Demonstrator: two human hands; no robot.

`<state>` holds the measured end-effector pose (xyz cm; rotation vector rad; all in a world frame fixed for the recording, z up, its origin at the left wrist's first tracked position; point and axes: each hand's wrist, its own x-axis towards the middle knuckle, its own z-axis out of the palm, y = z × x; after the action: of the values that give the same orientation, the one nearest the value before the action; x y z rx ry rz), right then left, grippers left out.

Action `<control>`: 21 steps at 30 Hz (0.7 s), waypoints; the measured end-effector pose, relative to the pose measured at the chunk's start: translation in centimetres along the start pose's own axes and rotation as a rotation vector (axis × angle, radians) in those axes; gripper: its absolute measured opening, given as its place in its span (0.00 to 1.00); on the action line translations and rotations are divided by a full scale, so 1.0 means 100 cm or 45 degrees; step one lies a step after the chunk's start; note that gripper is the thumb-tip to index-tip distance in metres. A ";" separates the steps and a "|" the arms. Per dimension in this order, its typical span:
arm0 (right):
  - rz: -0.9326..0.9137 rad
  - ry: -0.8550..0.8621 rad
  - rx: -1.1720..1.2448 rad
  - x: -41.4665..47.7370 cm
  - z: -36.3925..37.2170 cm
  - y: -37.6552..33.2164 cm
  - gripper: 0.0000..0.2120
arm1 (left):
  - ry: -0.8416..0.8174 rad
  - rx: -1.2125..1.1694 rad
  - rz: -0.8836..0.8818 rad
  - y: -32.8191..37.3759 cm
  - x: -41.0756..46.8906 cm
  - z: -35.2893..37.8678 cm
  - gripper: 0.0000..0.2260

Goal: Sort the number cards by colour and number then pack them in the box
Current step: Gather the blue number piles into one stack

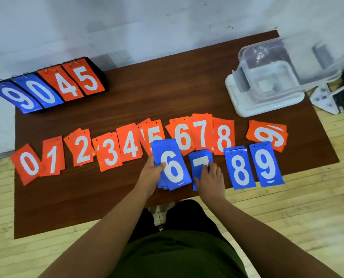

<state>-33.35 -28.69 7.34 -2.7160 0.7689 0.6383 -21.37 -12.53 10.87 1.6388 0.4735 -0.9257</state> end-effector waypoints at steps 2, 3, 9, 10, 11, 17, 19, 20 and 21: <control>0.064 -0.003 0.006 -0.003 0.001 -0.006 0.29 | 0.020 0.029 -0.022 0.001 0.001 -0.002 0.18; 0.142 -0.004 0.027 -0.003 0.000 -0.008 0.32 | 0.025 0.034 -0.033 0.001 0.003 -0.004 0.18; 0.559 -0.209 0.277 0.011 -0.013 -0.014 0.44 | 0.030 0.061 -0.064 0.005 0.010 -0.017 0.17; 0.566 -0.220 0.323 0.012 -0.012 -0.014 0.41 | 0.033 0.066 -0.073 0.006 0.010 -0.019 0.16; 0.531 -0.225 0.393 0.013 -0.010 -0.013 0.36 | 0.034 0.071 -0.074 0.006 0.011 -0.020 0.17; 0.369 -0.261 1.233 0.006 -0.041 0.007 0.10 | 0.038 0.028 -0.003 0.011 0.013 -0.026 0.14; 0.386 -0.253 1.469 0.002 -0.062 0.010 0.08 | 0.080 0.068 0.016 0.016 0.012 -0.024 0.14; 0.370 -0.218 1.548 0.002 -0.072 0.012 0.08 | 0.089 0.101 0.026 0.017 0.013 -0.021 0.14; 0.345 -0.185 1.597 0.002 -0.080 0.013 0.09 | 0.080 0.133 0.036 0.019 0.014 -0.018 0.15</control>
<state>-31.18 -32.65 14.09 -1.4262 1.0242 0.2272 -18.55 -11.63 11.05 1.7689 0.4497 -0.8927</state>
